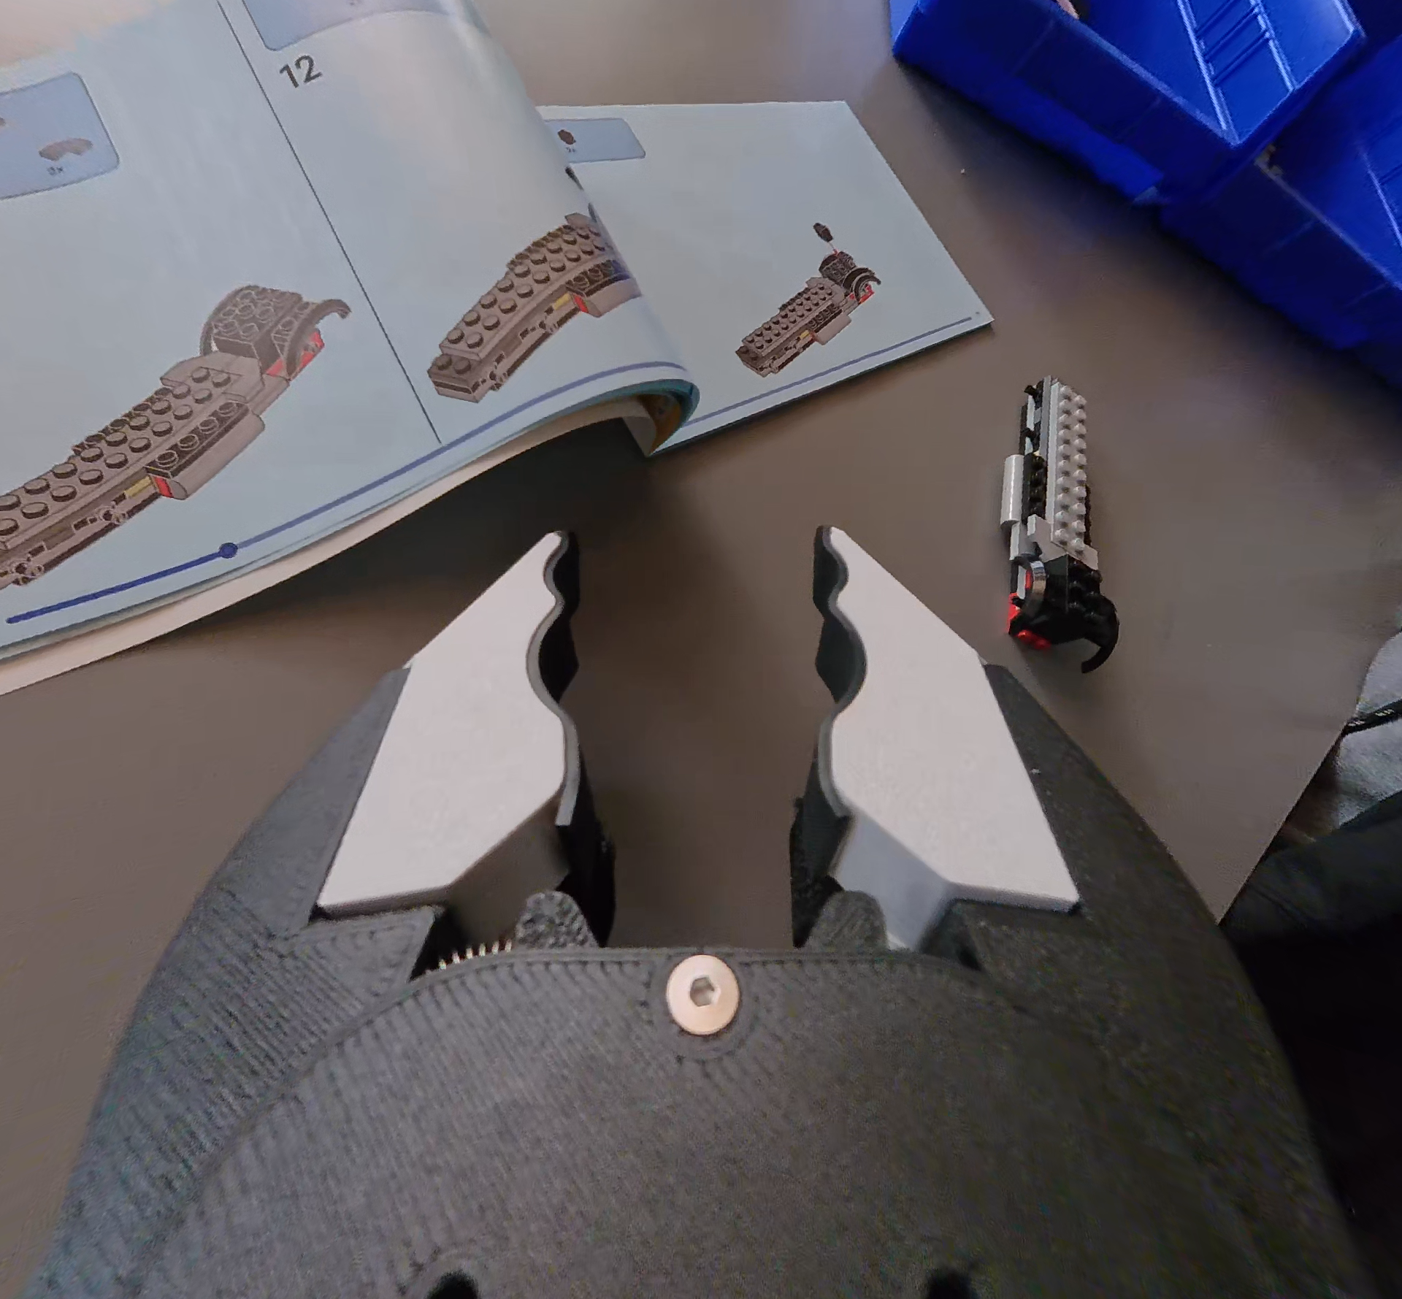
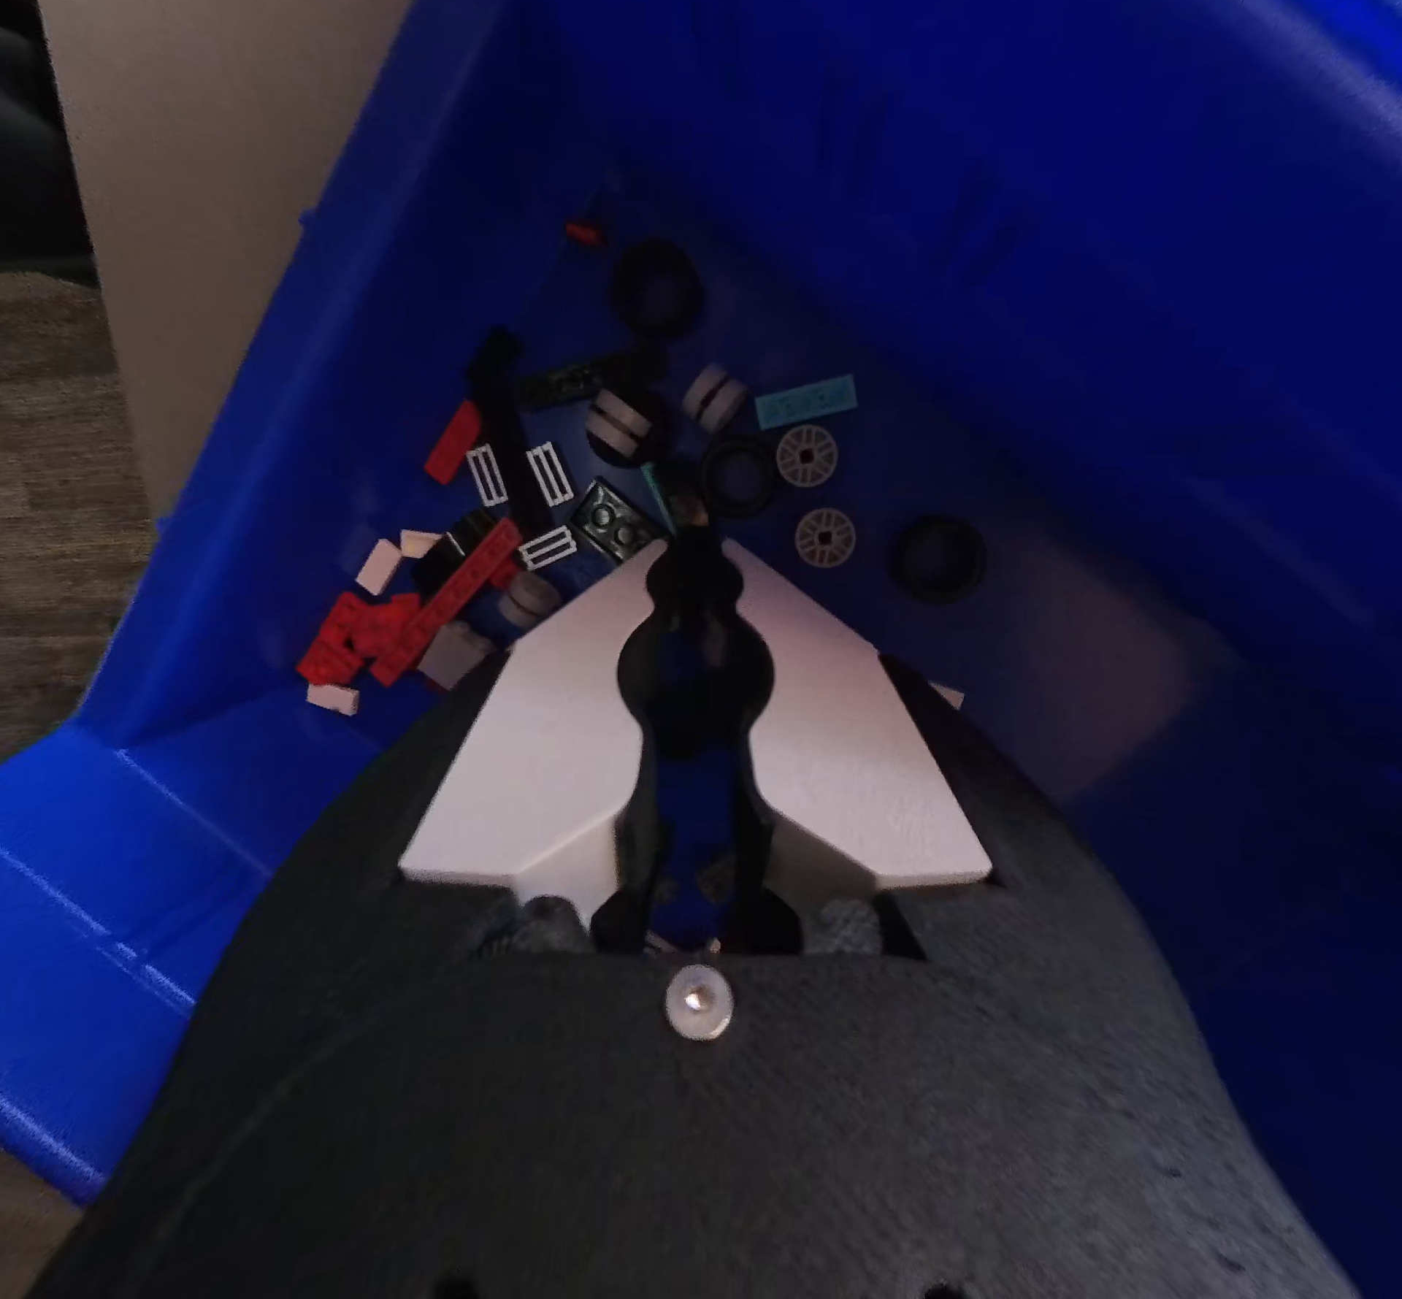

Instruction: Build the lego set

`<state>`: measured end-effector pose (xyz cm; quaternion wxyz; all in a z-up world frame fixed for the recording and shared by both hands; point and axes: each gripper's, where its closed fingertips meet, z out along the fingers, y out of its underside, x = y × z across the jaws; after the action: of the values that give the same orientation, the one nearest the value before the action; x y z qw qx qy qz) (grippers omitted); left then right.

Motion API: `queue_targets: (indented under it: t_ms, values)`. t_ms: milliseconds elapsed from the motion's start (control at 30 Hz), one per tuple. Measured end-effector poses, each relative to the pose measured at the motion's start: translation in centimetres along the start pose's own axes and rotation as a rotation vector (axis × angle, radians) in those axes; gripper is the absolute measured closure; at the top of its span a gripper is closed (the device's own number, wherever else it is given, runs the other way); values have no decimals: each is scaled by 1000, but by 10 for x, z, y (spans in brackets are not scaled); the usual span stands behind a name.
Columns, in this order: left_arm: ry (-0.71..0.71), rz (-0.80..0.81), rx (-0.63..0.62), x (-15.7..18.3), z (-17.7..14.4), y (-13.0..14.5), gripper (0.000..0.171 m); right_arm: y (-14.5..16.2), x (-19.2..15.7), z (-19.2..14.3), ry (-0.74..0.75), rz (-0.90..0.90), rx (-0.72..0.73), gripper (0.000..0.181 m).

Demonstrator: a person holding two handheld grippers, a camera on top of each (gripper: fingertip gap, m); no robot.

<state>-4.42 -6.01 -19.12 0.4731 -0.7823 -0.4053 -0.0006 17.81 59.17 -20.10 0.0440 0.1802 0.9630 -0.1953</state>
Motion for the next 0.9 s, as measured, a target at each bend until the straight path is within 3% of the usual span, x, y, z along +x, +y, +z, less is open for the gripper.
queue_targets:
  t_ms: [267,500,900]
  values:
    - [22,9,9,3,-1,-1,110,-4,-2,-15,52,52,50,177]
    - [55,14,13,7,-2,-1,110,-18,-2,-44,252,121,148,173]
    - [50,51,15,11,-4,0,110,-9,0,-10,38,141,5,165]
